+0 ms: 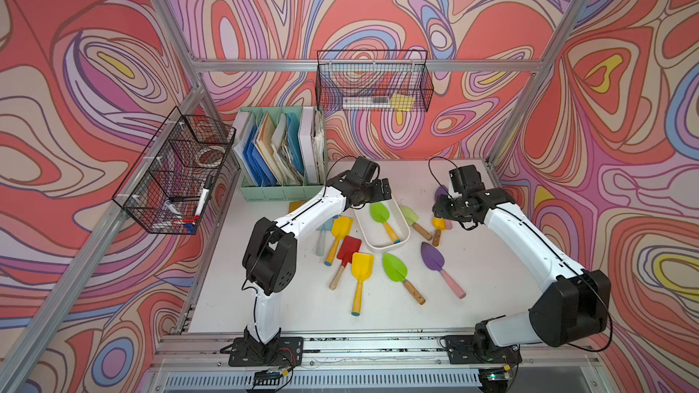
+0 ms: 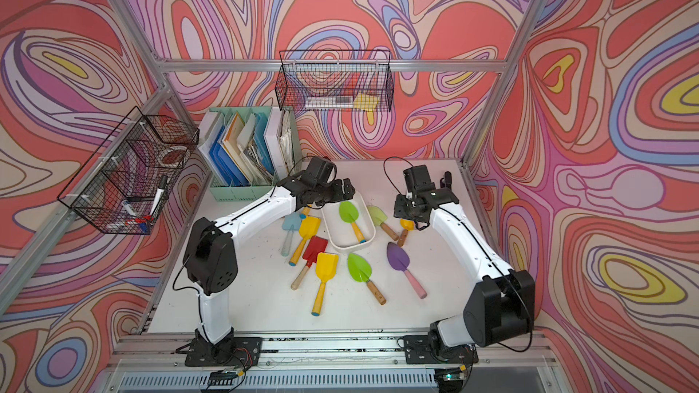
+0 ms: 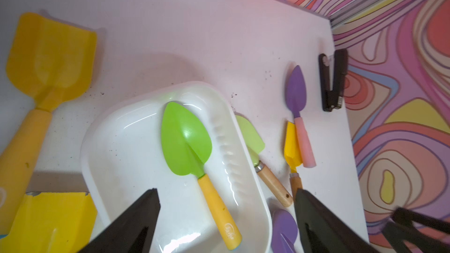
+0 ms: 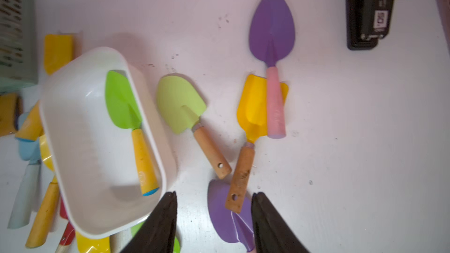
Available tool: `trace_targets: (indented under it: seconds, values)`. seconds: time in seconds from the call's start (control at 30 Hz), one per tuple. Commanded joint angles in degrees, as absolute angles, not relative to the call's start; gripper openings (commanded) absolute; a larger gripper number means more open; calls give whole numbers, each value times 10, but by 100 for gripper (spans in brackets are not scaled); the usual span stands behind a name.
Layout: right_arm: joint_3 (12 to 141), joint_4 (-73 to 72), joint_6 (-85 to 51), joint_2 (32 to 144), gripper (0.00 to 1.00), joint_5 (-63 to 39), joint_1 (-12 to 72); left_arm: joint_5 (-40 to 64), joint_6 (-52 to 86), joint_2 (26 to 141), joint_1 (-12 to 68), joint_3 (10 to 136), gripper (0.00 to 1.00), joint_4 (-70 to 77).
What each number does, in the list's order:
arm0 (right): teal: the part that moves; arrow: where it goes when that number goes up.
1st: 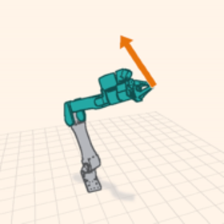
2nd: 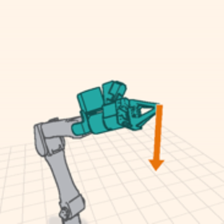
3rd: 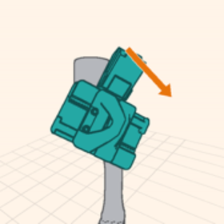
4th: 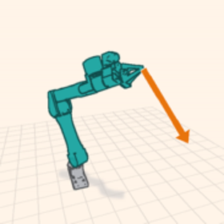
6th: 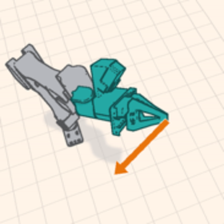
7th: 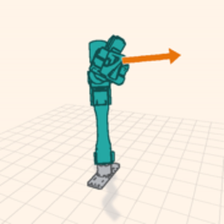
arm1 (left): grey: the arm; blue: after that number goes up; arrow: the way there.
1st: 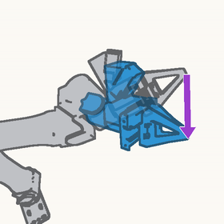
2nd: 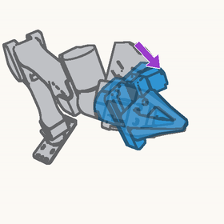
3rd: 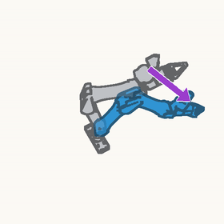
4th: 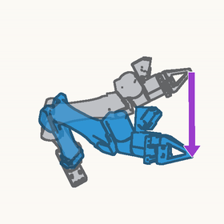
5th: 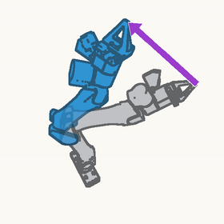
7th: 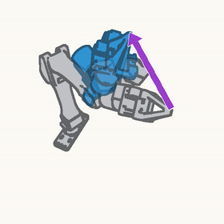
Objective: Put the shovel into the storage box
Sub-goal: Place the shovel in the storage box, then pick up the shovel from the center of the board.
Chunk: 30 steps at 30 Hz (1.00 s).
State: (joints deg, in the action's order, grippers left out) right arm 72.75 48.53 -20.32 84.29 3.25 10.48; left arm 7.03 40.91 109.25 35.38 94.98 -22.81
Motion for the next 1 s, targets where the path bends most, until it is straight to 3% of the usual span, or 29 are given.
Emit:
trace_targets:
  seconds: [0.0, 0.43, 0.97]
  values:
    - [721, 492, -181, 880, 50, 38, 88, 95, 389, 1061, 358, 911, 94, -200]
    - [788, 462, -124, 1047, 42, 55, 39, 106, 370, 1050, 370, 921, 94, -270]
    - [830, 433, -100, 1143, 41, 76, 22, 96, 376, 1058, 373, 927, 94, -274]
